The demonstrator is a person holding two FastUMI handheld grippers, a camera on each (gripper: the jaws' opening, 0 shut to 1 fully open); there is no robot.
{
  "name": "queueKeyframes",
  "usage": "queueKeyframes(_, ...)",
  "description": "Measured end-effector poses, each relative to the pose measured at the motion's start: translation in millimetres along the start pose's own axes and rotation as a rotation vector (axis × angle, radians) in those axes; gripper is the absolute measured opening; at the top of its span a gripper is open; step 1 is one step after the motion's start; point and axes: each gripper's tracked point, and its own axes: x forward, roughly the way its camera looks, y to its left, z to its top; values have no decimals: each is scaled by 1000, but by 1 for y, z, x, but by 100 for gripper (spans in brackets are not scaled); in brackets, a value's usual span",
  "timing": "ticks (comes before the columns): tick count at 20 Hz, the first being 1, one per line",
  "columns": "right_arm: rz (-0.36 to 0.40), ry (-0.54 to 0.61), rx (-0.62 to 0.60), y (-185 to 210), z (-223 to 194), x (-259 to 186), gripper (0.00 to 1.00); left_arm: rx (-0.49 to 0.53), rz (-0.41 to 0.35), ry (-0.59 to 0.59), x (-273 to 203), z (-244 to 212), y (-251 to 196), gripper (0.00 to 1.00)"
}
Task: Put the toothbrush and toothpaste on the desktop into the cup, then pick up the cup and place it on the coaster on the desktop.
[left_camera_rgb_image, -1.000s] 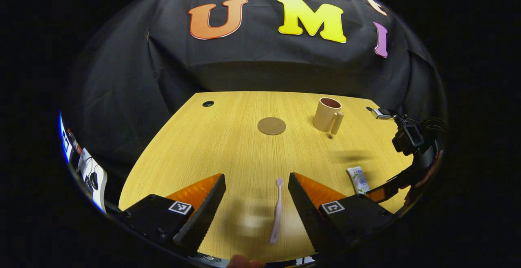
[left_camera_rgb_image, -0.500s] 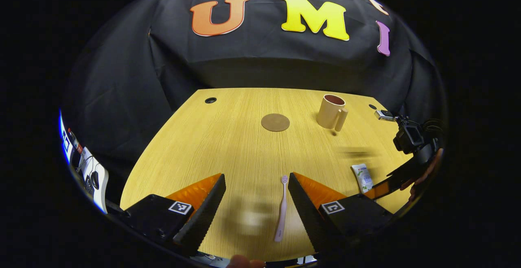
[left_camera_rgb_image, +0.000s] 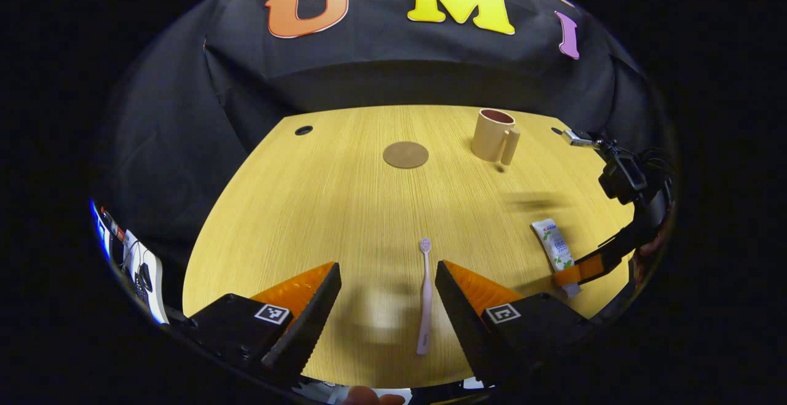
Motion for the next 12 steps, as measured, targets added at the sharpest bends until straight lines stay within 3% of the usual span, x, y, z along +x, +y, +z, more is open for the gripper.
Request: queueKeyframes(12,37,-17,-2,0,0,-1,37,69,-55,186,21,-39,-20,99)
